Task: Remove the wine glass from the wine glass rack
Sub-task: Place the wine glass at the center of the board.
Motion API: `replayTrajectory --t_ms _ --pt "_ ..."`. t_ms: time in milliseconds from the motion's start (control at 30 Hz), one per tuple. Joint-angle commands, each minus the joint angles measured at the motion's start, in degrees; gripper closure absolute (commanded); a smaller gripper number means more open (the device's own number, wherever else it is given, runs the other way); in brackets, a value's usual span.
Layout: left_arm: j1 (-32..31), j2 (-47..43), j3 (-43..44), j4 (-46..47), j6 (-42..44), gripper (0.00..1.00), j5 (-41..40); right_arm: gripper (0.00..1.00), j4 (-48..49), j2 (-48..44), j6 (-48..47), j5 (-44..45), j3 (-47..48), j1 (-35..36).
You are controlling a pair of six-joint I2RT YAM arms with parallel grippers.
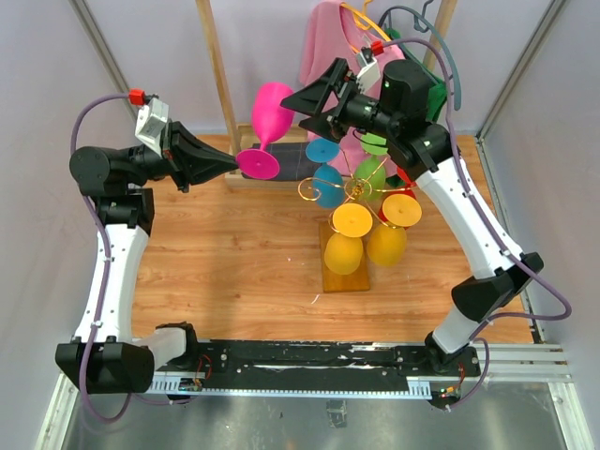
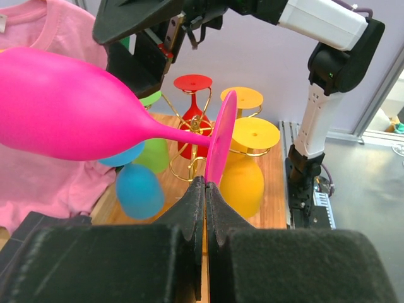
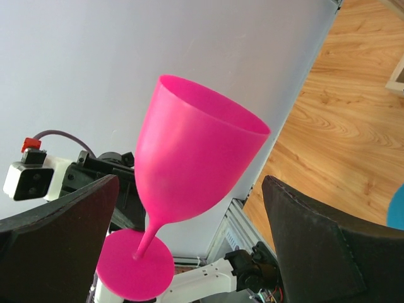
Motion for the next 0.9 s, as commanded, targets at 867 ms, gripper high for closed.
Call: replayTrajectory --t_ms 867 --pt "-1.6 0.4 1.1 1.6 1.6 1.0 2.1 0.02 16.2 5.3 10.5 -0.3 -2.3 5.2"
